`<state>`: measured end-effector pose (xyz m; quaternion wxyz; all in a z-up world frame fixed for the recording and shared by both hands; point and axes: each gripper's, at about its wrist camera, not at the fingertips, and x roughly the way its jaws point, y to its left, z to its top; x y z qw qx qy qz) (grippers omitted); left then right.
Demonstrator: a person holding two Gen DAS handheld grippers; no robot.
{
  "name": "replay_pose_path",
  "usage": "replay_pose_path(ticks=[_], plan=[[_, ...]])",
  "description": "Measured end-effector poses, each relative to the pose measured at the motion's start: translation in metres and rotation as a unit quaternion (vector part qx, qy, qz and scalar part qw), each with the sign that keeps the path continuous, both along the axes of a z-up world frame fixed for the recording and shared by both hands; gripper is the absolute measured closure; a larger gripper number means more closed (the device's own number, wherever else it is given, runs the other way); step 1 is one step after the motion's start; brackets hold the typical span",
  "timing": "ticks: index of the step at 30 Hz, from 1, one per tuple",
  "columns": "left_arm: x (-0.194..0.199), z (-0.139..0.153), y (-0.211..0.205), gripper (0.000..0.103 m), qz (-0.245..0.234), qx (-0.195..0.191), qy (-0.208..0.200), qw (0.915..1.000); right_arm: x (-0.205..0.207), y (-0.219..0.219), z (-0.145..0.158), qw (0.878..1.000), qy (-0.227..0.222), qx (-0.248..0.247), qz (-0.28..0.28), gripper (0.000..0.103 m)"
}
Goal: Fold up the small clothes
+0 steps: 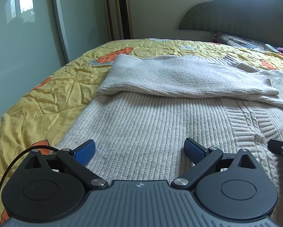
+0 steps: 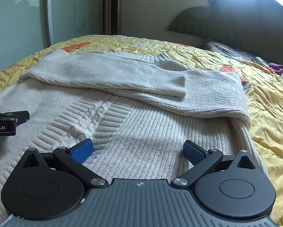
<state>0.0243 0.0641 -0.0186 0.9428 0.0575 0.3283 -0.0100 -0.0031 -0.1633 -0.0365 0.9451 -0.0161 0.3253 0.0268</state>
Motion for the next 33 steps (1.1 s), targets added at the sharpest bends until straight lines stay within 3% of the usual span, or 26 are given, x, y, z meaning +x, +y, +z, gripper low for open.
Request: replay_pose_path(ticks=[33], plan=[[-0.008, 0.001, 0.002, 0.002, 0.0, -0.002, 0.0, 1.0, -0.018, -0.006, -0.001, 1.0, 0.002, 0.018, -0.004, 0.0]])
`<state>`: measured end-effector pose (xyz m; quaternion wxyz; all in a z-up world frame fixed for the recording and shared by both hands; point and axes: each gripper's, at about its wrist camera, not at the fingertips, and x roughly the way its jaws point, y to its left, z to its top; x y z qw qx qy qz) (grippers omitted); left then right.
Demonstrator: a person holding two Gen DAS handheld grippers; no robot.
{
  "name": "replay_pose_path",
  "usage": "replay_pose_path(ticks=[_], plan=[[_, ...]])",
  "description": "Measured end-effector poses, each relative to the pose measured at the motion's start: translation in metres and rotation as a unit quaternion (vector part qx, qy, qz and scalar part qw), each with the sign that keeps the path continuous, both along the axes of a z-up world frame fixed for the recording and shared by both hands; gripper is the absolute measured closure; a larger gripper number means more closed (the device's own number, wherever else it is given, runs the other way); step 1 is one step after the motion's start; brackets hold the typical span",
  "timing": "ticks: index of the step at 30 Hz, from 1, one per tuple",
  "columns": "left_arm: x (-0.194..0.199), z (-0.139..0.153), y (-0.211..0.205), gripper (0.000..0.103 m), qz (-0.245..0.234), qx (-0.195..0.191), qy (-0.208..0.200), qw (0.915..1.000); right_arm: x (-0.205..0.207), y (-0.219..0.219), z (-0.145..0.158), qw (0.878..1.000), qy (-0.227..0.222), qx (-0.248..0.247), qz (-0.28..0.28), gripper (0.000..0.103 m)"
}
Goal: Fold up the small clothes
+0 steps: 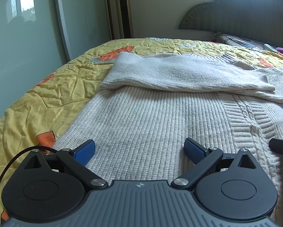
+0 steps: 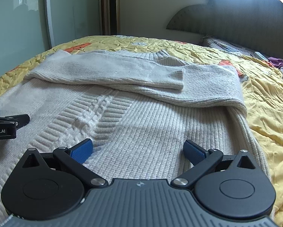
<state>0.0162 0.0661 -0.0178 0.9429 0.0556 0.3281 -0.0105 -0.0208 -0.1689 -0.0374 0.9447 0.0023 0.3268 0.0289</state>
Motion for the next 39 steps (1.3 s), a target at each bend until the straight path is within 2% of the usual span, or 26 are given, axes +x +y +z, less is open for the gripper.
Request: replay_pose_path(ticks=[14, 19, 33, 39], plan=[[-0.01, 0.004, 0.002, 0.002, -0.002, 0.001, 0.008, 1.0, -0.009, 0.0, 0.004, 1.0, 0.021, 0.001, 0.01, 0.0], [-0.02, 0.008, 0.006, 0.002, -0.013, -0.012, 0.015, 0.9997, -0.028, -0.004, 0.01, 0.999, 0.012, 0.03, 0.014, 0.002], [-0.036, 0.023, 0.012, 0.002, -0.021, -0.013, 0.018, 0.9995, -0.063, -0.01, 0.034, 0.999, -0.009, 0.031, 0.011, 0.002], [-0.041, 0.027, 0.017, 0.002, -0.018, -0.006, 0.015, 0.9997, -0.074, -0.017, 0.034, 0.999, 0.0, 0.049, 0.004, 0.002]])
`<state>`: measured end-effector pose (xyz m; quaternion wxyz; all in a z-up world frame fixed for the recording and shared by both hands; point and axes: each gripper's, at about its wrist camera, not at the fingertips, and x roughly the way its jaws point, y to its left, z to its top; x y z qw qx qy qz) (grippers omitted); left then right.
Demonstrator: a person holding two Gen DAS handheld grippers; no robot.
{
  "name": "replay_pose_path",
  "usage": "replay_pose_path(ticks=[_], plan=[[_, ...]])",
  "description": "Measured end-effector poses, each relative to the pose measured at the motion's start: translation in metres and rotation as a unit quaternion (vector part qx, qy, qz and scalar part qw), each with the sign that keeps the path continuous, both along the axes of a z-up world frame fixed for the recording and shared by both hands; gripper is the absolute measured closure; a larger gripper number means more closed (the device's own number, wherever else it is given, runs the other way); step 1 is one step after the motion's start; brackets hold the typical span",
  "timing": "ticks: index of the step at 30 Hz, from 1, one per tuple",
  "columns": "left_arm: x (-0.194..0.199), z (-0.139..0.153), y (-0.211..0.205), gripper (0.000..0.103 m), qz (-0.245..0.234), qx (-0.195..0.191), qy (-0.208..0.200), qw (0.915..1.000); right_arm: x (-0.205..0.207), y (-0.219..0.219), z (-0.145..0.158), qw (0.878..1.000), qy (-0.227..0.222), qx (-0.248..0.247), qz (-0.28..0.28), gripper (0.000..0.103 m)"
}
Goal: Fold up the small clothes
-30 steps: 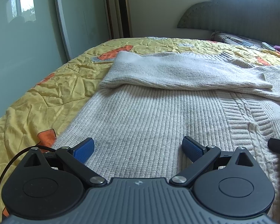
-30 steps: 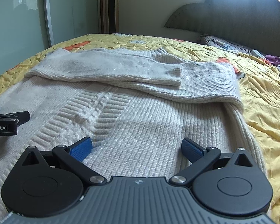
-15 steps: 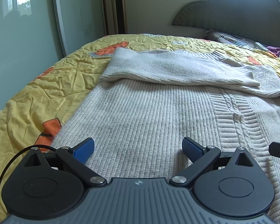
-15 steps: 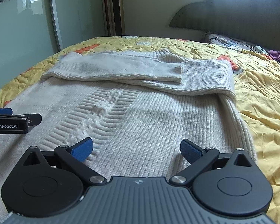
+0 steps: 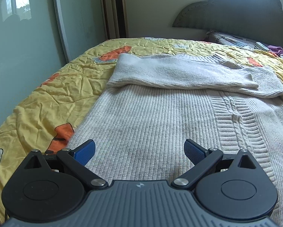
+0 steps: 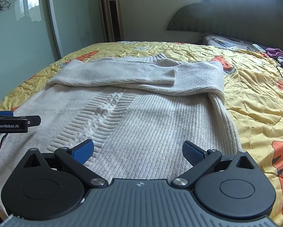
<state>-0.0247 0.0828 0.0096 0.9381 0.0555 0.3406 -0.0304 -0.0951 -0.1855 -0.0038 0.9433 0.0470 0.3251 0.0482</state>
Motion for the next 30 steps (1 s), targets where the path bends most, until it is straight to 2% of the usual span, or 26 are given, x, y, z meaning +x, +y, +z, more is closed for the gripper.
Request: replay_pose_path(ticks=[12, 17, 20, 23, 30], plan=[[-0.007, 0.002, 0.009, 0.002, 0.005, 0.014, -0.005, 0.9999, -0.021, -0.013, 0.003, 1.0, -0.001, -0.011, 0.005, 0.001], [-0.016, 0.007, 0.023, 0.002, -0.011, 0.001, -0.005, 0.9999, -0.031, -0.022, 0.007, 1.0, -0.011, -0.006, 0.001, 0.001], [-0.023, 0.01, 0.04, 0.002, -0.014, -0.02, 0.002, 0.9997, -0.042, -0.039, 0.012, 0.999, -0.03, 0.024, -0.015, 0.001], [-0.03, 0.012, 0.06, 0.002, -0.013, -0.039, 0.007, 0.9991, -0.049, -0.063, 0.011, 0.997, -0.025, 0.069, -0.03, 0.0], [-0.041, 0.012, 0.105, 0.002, 0.009, -0.031, -0.003, 0.9995, -0.067, -0.102, -0.005, 0.988, 0.007, 0.14, -0.06, 0.001]])
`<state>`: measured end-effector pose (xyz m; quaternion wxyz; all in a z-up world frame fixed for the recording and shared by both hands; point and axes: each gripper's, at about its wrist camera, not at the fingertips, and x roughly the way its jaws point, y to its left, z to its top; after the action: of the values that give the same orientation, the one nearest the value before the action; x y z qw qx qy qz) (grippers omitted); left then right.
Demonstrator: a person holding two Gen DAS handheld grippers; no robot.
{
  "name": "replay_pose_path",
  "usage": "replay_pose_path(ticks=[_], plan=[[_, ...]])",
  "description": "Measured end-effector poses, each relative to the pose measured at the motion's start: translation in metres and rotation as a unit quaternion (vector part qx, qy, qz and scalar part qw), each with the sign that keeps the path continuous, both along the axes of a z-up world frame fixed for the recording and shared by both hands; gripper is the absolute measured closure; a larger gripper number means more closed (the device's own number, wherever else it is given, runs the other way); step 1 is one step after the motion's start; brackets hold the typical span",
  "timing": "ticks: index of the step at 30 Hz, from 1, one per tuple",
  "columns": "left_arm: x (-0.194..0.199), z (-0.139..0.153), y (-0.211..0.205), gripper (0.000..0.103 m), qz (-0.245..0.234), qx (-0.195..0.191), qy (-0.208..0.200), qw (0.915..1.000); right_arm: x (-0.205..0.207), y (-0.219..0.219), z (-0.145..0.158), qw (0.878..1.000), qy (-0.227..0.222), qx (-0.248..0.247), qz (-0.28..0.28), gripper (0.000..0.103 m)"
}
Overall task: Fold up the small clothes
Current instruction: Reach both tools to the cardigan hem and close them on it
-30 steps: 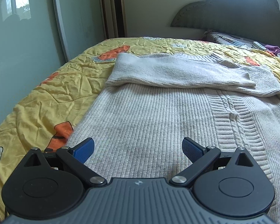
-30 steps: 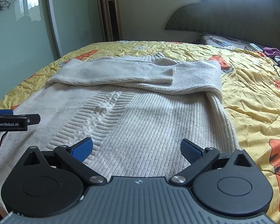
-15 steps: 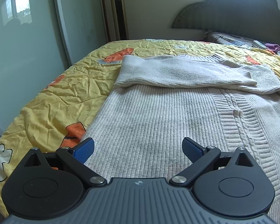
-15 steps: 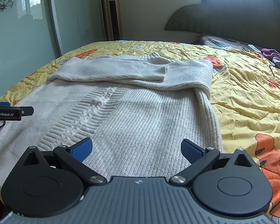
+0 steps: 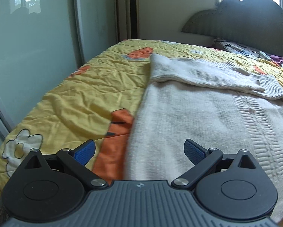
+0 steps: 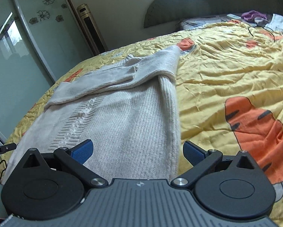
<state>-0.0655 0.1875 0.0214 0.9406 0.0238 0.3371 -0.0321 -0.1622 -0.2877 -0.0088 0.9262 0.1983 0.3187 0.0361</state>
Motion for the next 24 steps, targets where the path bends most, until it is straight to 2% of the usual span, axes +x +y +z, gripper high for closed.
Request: replay_pose_path(ticks=[2, 5, 8, 11, 15, 17, 22, 24], plan=[[-0.002, -0.001, 0.014, 0.002, -0.011, -0.023, 0.005, 0.9997, -0.007, -0.01, -0.005, 1.0, 0.007, 0.03, 0.002, 0.002], [-0.004, -0.002, 0.037, 0.002, -0.026, -0.085, 0.016, 0.9959, -0.02, -0.021, -0.013, 0.997, 0.015, 0.074, 0.015, 0.007], [-0.002, -0.006, 0.053, 0.002, -0.049, -0.137, 0.043, 0.9884, -0.031, -0.032, -0.022, 0.992, 0.029, 0.121, 0.021, 0.017], [0.002, -0.013, 0.06, 0.002, -0.065, -0.172, 0.077, 0.98, -0.041, -0.039, -0.029, 0.987, 0.039, 0.153, 0.025, 0.025], [0.006, -0.023, 0.063, 0.002, -0.102, -0.232, 0.124, 0.9595, -0.048, -0.04, -0.035, 0.979, 0.044, 0.192, 0.05, 0.037], [0.007, -0.028, 0.061, 0.002, -0.124, -0.257, 0.136, 0.9486, -0.048, -0.037, -0.038, 0.975, 0.045, 0.208, 0.065, 0.038], [0.009, -0.033, 0.052, 0.002, -0.15, -0.282, 0.146, 0.9364, -0.036, -0.017, -0.044, 0.961, 0.045, 0.25, 0.108, 0.038], [0.012, -0.035, 0.048, 0.003, -0.163, -0.302, 0.156, 0.9262, -0.026, -0.003, -0.045, 0.956, 0.046, 0.258, 0.131, 0.038]])
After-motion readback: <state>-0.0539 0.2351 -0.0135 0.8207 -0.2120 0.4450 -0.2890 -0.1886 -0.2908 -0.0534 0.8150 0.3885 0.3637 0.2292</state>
